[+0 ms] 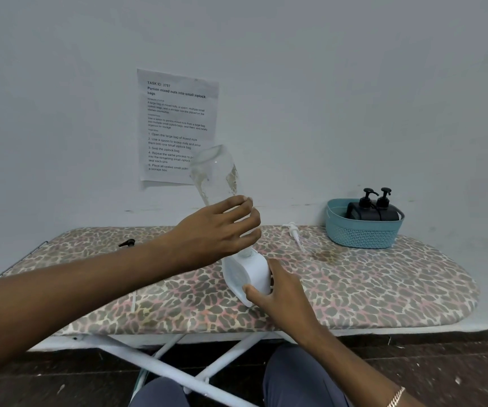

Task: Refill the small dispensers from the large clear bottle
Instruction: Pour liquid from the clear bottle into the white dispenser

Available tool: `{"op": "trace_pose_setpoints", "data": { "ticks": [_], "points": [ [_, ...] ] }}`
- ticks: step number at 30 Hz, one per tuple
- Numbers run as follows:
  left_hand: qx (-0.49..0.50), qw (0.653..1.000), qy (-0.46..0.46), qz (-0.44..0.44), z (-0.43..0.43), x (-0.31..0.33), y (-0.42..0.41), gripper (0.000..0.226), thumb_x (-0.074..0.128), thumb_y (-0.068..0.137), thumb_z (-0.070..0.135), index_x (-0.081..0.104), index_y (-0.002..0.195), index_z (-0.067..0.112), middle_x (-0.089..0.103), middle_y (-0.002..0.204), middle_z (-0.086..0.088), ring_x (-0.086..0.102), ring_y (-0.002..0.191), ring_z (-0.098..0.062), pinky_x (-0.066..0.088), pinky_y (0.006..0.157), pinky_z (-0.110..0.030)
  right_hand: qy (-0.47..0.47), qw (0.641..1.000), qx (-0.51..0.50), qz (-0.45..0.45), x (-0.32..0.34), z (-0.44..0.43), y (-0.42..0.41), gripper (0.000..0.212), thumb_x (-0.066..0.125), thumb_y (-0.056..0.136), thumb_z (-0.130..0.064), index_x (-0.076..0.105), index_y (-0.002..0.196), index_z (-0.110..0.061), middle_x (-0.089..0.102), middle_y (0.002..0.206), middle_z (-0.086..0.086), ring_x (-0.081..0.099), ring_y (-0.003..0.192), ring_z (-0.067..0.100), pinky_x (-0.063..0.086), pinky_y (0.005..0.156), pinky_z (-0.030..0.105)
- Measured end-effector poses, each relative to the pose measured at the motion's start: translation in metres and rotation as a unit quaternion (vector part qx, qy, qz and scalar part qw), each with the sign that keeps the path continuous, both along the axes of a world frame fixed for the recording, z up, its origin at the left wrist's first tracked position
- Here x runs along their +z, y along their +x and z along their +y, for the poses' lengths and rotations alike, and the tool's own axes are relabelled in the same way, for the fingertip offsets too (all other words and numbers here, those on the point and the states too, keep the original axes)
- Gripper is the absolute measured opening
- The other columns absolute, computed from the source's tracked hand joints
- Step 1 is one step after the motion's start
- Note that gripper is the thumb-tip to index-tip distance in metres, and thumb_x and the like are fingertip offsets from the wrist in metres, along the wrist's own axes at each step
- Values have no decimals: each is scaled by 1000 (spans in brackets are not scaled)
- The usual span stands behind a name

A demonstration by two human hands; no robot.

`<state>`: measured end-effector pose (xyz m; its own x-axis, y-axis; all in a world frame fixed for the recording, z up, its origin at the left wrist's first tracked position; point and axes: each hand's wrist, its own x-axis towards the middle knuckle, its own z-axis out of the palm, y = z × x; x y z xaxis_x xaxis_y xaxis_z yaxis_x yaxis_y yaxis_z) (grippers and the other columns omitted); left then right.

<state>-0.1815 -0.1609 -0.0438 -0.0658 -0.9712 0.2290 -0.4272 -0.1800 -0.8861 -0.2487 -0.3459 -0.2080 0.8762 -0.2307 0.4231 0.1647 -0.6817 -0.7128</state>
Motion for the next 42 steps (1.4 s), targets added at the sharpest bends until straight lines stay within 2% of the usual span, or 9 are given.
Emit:
{"op": "trace_pose_setpoints", "data": {
  "ticks": [3,8,13,18,23,27,32,36,42],
  "points": [
    [-3,1000,17,-10,-1,1,3,56,17,100,-6,64,126,12,65,128,-15,63,124,-38,44,116,-46,-3,1000,-3,0,0,0,0,46,66,82,-63,54,118,-37,61,92,-22,60,84,-5,39,58,16],
    [-6,999,23,-23,-4,2,6,64,4,103,-11,62,124,10,63,128,-15,62,123,-37,41,119,-47,-4,1000,-2,3,1,0,0,53,65,82,-65,53,126,-38,62,98,-24,60,88,-8,40,60,16],
    [-15,999,32,-22,-5,2,9,49,21,103,-9,61,124,10,63,130,-15,60,126,-36,38,121,-47,0,1000,0,5,1,0,0,52,65,82,-65,53,126,-39,62,99,-25,59,93,-8,43,62,18],
    [-11,999,34,-20,-5,3,8,49,24,101,-8,62,125,11,63,130,-15,60,126,-36,39,120,-47,3,1000,2,6,2,0,-1,53,64,82,-65,53,126,-38,62,99,-24,60,90,-6,43,63,17],
    [17,1000,-1,6,-3,1,9,58,13,100,-6,62,127,12,62,127,-15,60,125,-40,41,116,-48,-1,1000,-2,12,3,0,-1,55,63,81,-67,54,125,-35,61,98,-22,60,86,-4,42,62,18],
    [21,999,-39,30,0,-7,16,49,31,95,-4,61,128,15,61,129,-14,58,128,-41,33,117,-48,1,1000,-1,22,4,-1,-1,59,63,81,-67,52,129,-35,64,107,-19,62,93,-1,55,71,27],
    [34,992,-91,75,8,-15,20,60,29,88,-4,61,134,17,61,131,-15,57,126,-43,31,112,-49,-1,1000,0,21,5,0,-3,61,64,82,-67,53,130,-32,64,110,-16,62,93,0,55,71,28],
    [71,978,-144,134,14,-26,23,76,71,68,-9,61,138,21,62,132,-14,58,124,-42,39,105,-50,0,1000,-1,21,6,1,-4,61,64,82,-66,53,132,-32,64,109,-16,62,94,1,56,73,31],
    [116,916,-271,272,26,-41,36,83,83,65,3,63,143,23,65,133,-11,60,119,-39,47,97,-53,3,1000,3,24,7,0,-5,61,64,84,-64,54,133,-30,65,113,-13,62,97,4,59,76,37]
  ]
}}
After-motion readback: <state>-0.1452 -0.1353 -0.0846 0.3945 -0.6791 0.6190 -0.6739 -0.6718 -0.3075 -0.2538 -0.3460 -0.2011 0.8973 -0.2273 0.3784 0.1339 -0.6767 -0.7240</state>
